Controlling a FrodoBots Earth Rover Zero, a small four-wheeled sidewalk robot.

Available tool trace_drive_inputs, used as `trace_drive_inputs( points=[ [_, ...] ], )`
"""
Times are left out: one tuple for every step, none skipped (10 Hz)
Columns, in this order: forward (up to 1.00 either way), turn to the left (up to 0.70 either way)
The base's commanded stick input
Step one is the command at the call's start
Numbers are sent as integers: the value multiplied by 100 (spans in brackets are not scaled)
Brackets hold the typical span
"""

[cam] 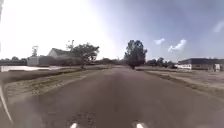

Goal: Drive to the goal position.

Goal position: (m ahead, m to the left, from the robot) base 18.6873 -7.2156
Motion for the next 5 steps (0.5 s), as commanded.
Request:
trace_drive_inputs(
  points=[
    [70, 0],
    [70, 0],
    [70, 0],
    [70, 0],
    [70, 0]
  ],
)
